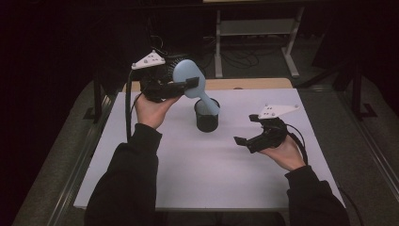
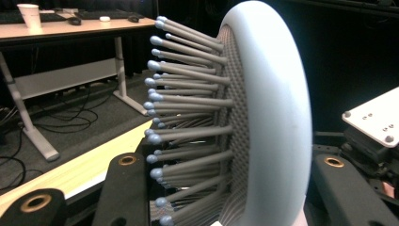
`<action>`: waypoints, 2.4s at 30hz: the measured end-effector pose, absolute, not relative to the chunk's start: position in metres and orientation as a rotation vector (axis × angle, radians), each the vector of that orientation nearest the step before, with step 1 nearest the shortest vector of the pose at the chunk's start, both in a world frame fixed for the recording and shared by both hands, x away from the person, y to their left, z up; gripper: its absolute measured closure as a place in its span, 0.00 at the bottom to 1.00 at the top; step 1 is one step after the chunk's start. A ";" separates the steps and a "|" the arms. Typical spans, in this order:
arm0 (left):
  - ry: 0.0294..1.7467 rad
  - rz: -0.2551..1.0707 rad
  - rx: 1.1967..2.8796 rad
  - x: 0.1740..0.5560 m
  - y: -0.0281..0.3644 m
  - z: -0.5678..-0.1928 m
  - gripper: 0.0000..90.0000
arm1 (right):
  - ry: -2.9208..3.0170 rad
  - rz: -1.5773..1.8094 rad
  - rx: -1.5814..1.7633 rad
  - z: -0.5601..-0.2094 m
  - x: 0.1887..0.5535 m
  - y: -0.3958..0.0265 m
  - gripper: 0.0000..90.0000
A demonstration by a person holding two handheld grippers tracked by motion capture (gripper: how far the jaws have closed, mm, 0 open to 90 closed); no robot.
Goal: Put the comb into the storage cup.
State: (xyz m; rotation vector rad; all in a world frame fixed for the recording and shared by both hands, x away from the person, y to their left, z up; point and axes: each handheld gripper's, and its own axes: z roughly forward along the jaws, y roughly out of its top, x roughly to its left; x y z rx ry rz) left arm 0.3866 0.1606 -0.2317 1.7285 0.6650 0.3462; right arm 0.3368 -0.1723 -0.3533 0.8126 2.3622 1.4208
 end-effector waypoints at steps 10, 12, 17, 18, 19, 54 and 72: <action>0.672 0.364 1.720 0.397 0.162 -0.229 0.57 | 2.330 1.463 0.873 -0.362 0.329 -0.193 0.00; 0.677 0.372 1.718 0.400 0.162 -0.228 0.57 | 2.326 1.462 0.880 -0.364 0.327 -0.197 0.00; 0.689 0.377 1.713 0.409 0.161 -0.228 0.56 | 2.301 1.474 0.892 -0.368 0.322 -0.207 0.00; 0.693 0.379 1.711 0.410 0.161 -0.228 0.57 | 2.297 1.476 0.896 -0.368 0.321 -0.208 0.00; 0.694 0.382 1.715 0.411 0.161 -0.228 0.56 | 2.293 1.480 0.899 -0.368 0.320 -0.209 0.00; 0.745 0.463 1.786 0.446 0.148 -0.246 0.57 | 2.206 1.479 0.983 -0.397 0.295 -0.250 0.00; 0.775 0.454 1.827 0.452 0.151 -0.267 0.57 | 2.186 1.474 0.997 -0.405 0.287 -0.260 0.00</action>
